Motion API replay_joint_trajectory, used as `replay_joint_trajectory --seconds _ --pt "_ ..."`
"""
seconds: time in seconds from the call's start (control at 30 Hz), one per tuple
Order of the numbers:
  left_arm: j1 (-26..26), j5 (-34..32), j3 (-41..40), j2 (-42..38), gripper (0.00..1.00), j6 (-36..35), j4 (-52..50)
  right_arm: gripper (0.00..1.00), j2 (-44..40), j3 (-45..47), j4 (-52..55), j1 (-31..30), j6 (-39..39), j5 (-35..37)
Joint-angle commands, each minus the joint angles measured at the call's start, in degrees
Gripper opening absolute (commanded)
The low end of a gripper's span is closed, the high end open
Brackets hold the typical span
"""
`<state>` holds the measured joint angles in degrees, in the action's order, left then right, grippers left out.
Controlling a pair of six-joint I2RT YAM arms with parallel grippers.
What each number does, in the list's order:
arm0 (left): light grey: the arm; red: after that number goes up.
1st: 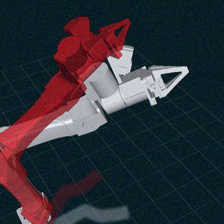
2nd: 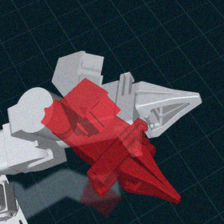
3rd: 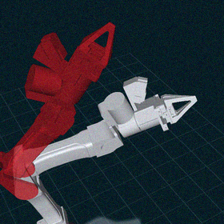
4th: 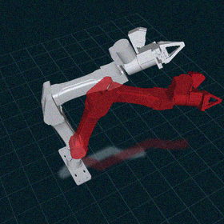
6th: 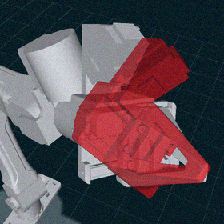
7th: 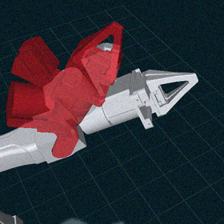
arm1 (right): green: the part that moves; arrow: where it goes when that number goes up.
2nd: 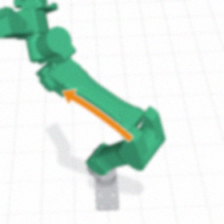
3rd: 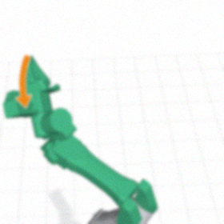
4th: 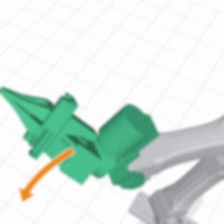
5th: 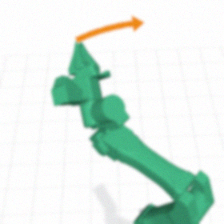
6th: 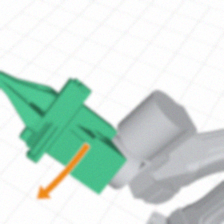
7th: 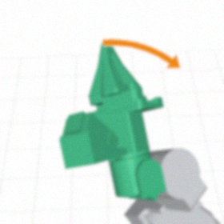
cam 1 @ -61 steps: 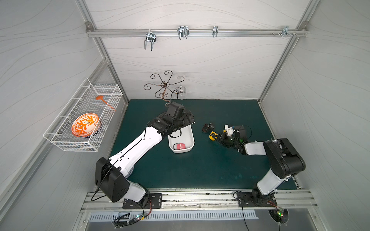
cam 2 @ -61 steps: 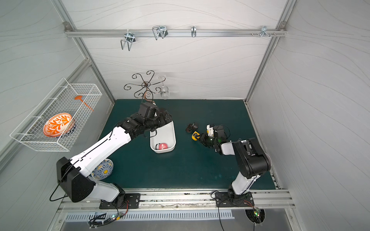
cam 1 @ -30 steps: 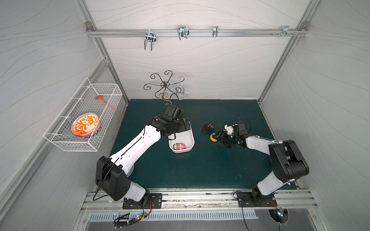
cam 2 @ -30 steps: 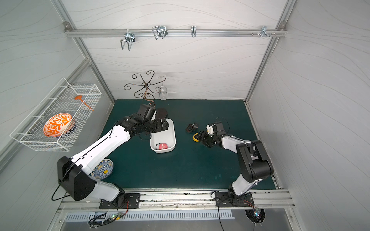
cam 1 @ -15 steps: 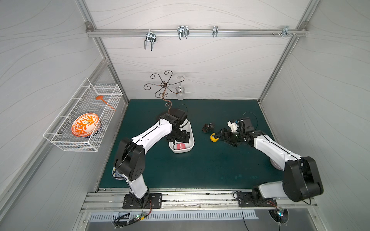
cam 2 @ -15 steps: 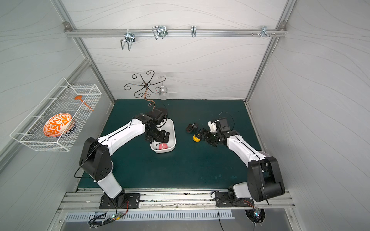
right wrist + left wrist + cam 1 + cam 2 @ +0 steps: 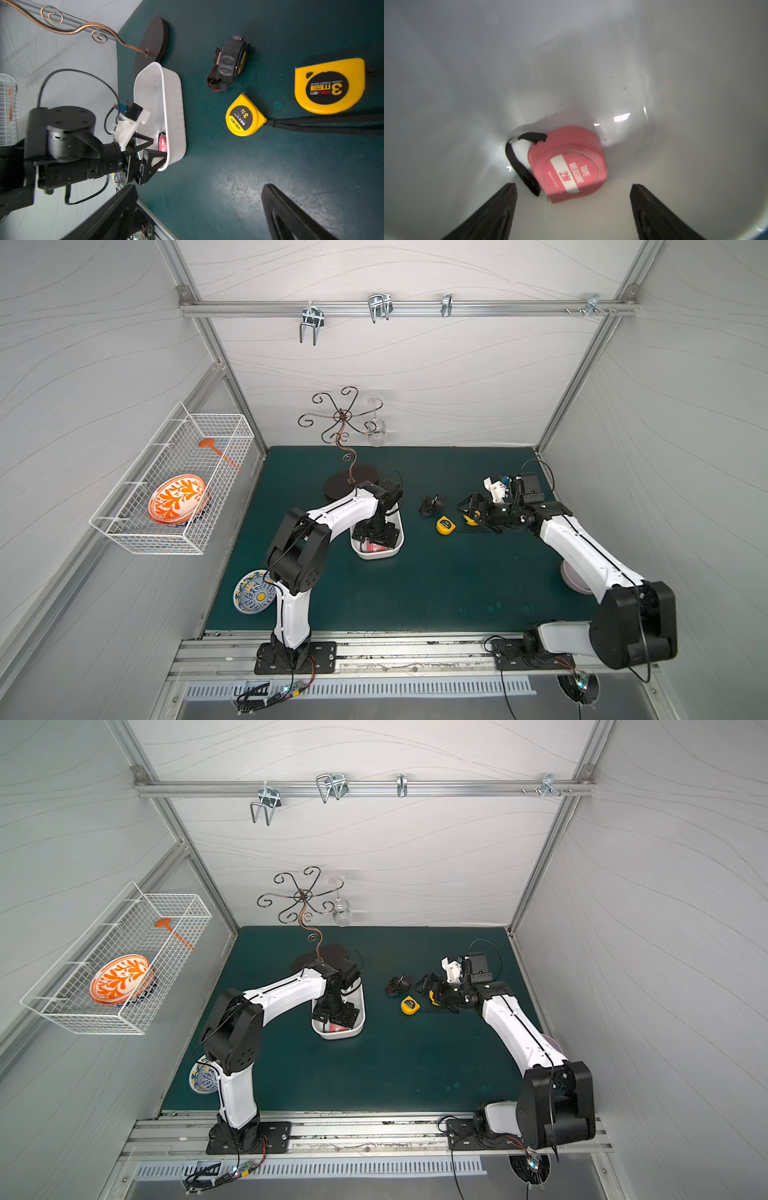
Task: Take the tape measure out of the storage box
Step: Pick up the tape measure from the storage box.
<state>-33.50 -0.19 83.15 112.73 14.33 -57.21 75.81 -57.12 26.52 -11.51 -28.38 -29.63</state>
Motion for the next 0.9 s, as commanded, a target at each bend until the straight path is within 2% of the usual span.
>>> replay_joint_trajectory --seconds 0.0,0.13,0.3,0.53,0.87 --pt "-0.61 -0.56 1.57 3.17 0.91 -0.53 -1.68 0.99 -0.48 -0.40 2.16 0.82 1.23 -1.45" --pt "-0.60 -2.73 1.12 6.41 0.90 0.09 -0.57 0.99 -0.35 -0.36 1.44 1.06 1.02 -2.01" --pt "-0.44 -6.26 2.60 8.55 0.80 2.10 1.60 0.99 -0.94 -0.05 0.66 1.40 0.52 -1.74" --pt "-0.18 -12.13 5.92 10.05 0.59 4.34 4.26 0.99 -1.36 0.83 -0.04 1.70 0.15 -1.84" --pt "0.43 -13.94 6.75 7.52 0.28 6.47 10.37 0.99 -1.42 1.13 -0.42 1.78 0.27 -1.82"
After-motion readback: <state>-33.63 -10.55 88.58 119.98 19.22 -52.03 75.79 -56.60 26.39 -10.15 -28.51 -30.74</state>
